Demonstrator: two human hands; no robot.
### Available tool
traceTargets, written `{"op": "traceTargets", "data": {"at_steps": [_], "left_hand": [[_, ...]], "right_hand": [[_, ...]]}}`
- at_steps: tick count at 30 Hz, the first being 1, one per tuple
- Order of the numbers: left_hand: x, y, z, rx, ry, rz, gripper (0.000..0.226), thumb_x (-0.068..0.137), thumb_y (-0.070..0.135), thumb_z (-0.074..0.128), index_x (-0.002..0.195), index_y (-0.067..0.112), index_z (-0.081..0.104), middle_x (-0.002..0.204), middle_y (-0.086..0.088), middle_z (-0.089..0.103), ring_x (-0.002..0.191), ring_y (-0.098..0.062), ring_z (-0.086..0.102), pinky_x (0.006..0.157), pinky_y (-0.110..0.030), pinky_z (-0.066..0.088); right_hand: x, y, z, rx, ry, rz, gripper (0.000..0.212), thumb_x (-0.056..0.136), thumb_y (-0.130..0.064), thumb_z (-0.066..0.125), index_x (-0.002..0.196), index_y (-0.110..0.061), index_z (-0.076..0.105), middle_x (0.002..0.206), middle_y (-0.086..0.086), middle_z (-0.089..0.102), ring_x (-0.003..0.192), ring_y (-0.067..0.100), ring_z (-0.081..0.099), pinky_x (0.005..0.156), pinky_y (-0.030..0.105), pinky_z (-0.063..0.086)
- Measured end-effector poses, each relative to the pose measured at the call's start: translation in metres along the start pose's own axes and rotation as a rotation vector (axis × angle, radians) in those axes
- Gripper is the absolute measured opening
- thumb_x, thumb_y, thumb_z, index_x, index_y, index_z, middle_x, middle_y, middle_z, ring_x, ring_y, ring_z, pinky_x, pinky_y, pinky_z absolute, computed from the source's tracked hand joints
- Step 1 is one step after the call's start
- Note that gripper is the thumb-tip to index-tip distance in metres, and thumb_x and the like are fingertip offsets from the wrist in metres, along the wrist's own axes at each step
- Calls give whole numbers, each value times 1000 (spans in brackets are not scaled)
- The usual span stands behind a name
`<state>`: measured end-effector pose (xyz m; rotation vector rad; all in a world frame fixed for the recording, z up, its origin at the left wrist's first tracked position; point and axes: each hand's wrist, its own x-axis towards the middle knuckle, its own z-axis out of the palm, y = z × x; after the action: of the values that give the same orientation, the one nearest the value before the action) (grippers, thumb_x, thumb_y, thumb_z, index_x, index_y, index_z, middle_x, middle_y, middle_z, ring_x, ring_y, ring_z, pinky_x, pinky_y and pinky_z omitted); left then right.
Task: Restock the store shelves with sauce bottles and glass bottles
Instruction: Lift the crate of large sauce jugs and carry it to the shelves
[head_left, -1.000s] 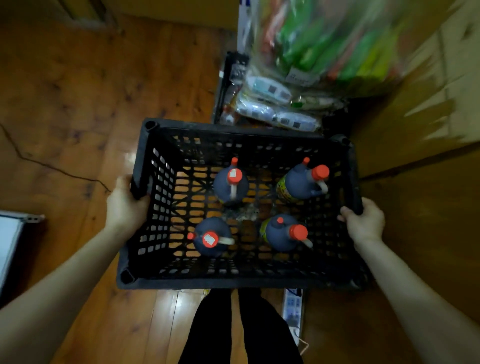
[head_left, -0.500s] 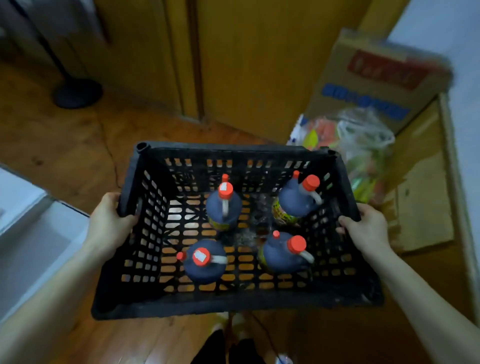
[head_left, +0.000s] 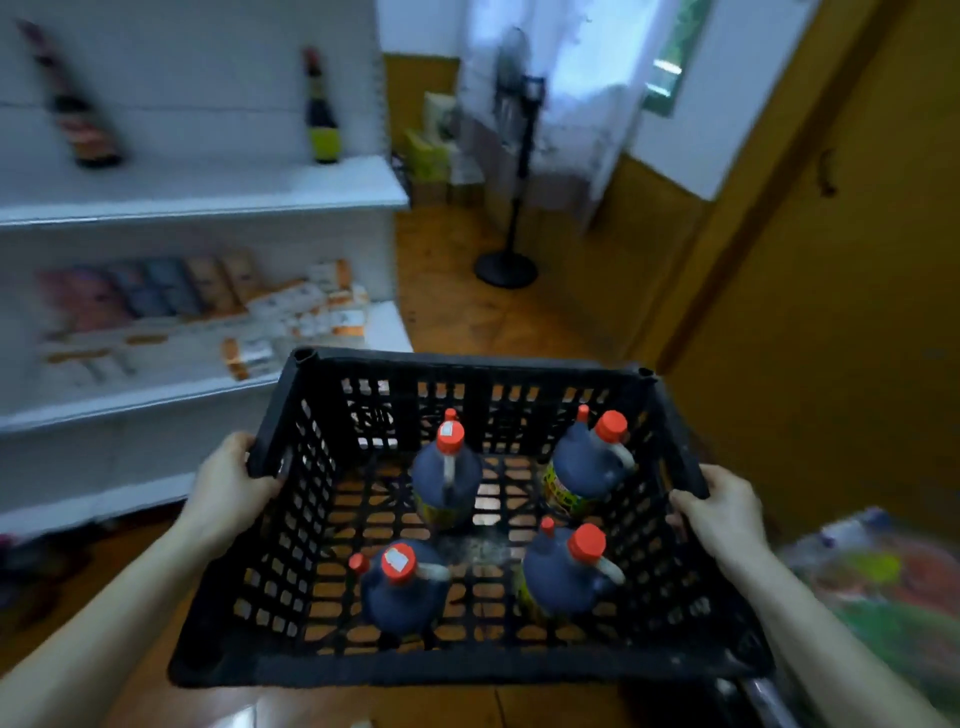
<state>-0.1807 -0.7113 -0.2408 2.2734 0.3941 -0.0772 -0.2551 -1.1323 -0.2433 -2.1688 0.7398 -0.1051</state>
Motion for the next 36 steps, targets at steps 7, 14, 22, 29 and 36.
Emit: {"op": "traceTargets", "data": {"at_steps": [7, 14, 22, 29, 36], "left_hand": [[-49, -101, -95, -70, 246, -243, 37, 78, -2, 64, 112, 2, 51, 105, -21, 61, 92, -33, 57, 72, -36, 43], [-92, -210, -200, -88, 456, -465, 35, 81, -1, 61, 113, 2, 49, 94, -12, 56, 81, -26, 52, 63, -35, 41], [-126, -317, -306, -80, 630, -692, 35, 79, -4, 62, 112, -1, 49, 79, -7, 51, 65, -20, 48, 57, -33, 39], [-143, -404, -353, -220, 803, -911, 36, 78, -4, 63, 111, 0, 49, 95, -16, 57, 83, -29, 53, 71, -39, 45], [-138, -473, -381, -324, 955, -1127, 35, 81, -2, 62, 112, 2, 47, 93, -9, 52, 83, -25, 51, 69, -36, 43]], "right_hand": [[-3, -101, 105, -129, -224, -244, 13, 85, -2, 60, 91, -13, 58, 73, 5, 66, 59, 15, 66, 58, 34, 54], [-59, -199, 257, -204, -447, -458, 13, 77, -2, 64, 78, -14, 61, 61, 7, 67, 61, 26, 66, 62, 41, 54], [-157, -290, 417, -192, -700, -575, 11, 77, 1, 63, 74, -8, 59, 55, 10, 66, 60, 31, 66, 61, 39, 54], [-233, -378, 549, -265, -888, -779, 7, 76, 3, 62, 78, -4, 62, 57, 10, 66, 61, 29, 65, 60, 38, 51], [-305, -455, 688, -333, -1064, -938, 14, 75, 3, 63, 83, -8, 63, 61, 7, 66, 55, 21, 63, 55, 35, 48]]}}
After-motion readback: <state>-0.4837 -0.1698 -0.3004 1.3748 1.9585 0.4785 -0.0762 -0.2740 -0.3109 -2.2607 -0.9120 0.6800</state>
